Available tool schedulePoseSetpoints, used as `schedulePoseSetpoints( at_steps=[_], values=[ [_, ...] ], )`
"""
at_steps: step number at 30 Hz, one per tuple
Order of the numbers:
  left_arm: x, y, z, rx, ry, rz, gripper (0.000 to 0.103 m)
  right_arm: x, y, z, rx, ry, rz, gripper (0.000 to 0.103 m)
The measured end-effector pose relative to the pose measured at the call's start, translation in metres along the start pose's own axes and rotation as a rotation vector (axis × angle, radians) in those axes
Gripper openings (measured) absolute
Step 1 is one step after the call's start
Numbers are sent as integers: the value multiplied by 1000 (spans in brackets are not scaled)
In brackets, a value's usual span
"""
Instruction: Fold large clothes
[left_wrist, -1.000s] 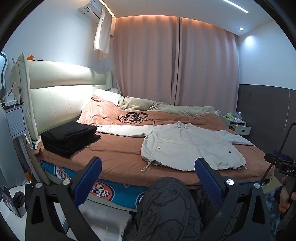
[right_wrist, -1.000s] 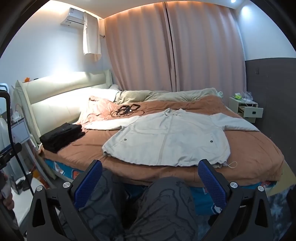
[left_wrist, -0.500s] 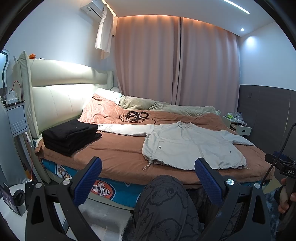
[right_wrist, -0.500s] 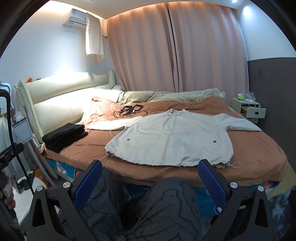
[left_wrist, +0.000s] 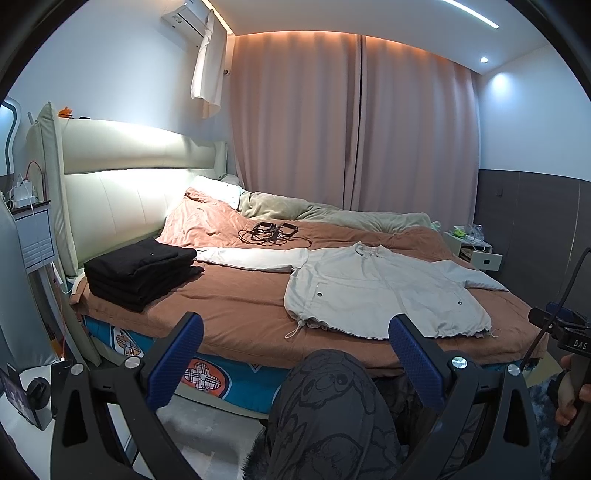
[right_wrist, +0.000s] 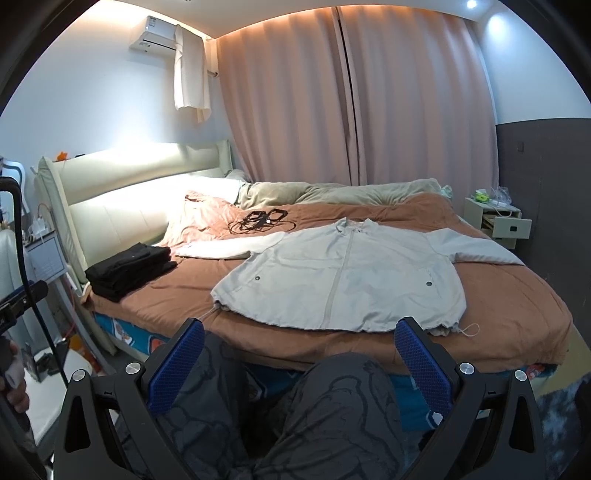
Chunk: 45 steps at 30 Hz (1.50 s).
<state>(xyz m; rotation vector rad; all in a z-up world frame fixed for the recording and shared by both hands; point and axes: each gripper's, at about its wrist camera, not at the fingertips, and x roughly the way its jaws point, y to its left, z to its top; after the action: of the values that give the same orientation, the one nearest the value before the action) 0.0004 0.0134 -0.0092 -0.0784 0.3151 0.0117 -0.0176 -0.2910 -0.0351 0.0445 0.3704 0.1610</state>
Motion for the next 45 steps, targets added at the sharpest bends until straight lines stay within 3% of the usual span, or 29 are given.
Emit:
schedulePoseSetpoints(
  at_steps=[45],
  values=[
    [-4, 4, 3, 7, -16, 11, 103, 1, 2, 0, -10, -7, 1, 103]
  ],
)
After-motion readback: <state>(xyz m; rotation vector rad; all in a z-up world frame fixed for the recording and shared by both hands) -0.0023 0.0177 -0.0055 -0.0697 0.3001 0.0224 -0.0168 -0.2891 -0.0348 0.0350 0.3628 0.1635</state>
